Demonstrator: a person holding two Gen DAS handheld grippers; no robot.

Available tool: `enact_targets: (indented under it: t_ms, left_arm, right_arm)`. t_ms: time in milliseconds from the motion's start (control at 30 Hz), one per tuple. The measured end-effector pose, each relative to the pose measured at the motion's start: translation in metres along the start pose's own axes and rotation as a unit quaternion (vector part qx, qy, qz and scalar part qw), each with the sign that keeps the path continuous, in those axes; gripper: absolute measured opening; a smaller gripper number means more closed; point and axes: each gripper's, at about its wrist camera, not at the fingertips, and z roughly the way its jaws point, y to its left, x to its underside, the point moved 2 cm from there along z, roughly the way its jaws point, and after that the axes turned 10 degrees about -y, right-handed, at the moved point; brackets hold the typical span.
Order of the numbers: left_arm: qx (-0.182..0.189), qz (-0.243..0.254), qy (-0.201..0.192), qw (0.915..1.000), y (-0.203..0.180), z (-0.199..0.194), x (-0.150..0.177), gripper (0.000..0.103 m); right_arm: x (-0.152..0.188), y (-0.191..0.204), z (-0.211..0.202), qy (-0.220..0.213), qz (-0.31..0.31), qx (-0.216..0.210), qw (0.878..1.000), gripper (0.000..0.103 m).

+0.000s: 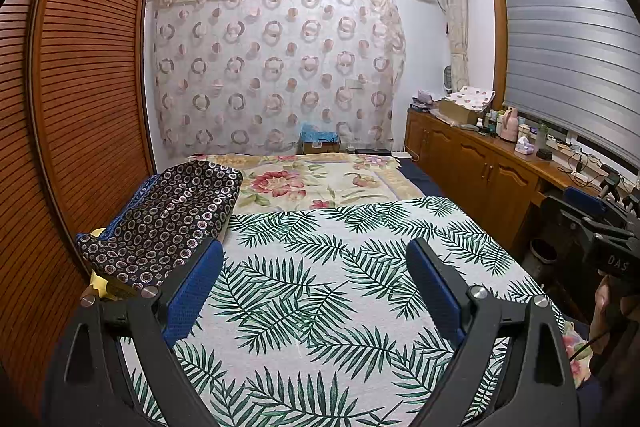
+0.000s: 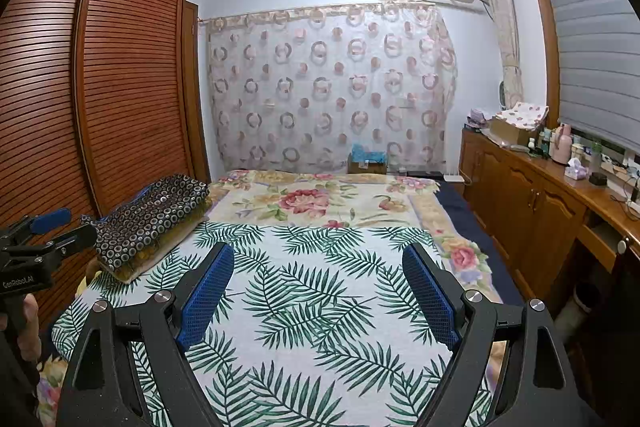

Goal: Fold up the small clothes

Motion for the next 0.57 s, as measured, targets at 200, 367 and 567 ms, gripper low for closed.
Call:
enact_targets:
  t_ms: [200, 367, 567]
  left_arm:
    - [0.0, 0.0, 0.0, 1.0, -0.0001, 0.0001, 0.0003, 0.093]
    - [0.0, 0.0, 0.0, 1.0, 0.0, 0.0002, 0.0005, 0.093]
    - [0.0, 0.0, 0.0, 1.0, 0.0001, 0.0002, 0.0007, 0.093]
  right_arm:
    - [0.0002, -0.0001, 0.0005, 0.0, 0.0, 0.0, 1.0, 0.087]
    - [0.0002, -0.0004, 0.0006, -0.001, 0.001, -0.001, 1.0, 0.087]
    - [0.0005, -0.0005, 0.0011, 0.0, 0.001, 0.0, 1.0, 0.087]
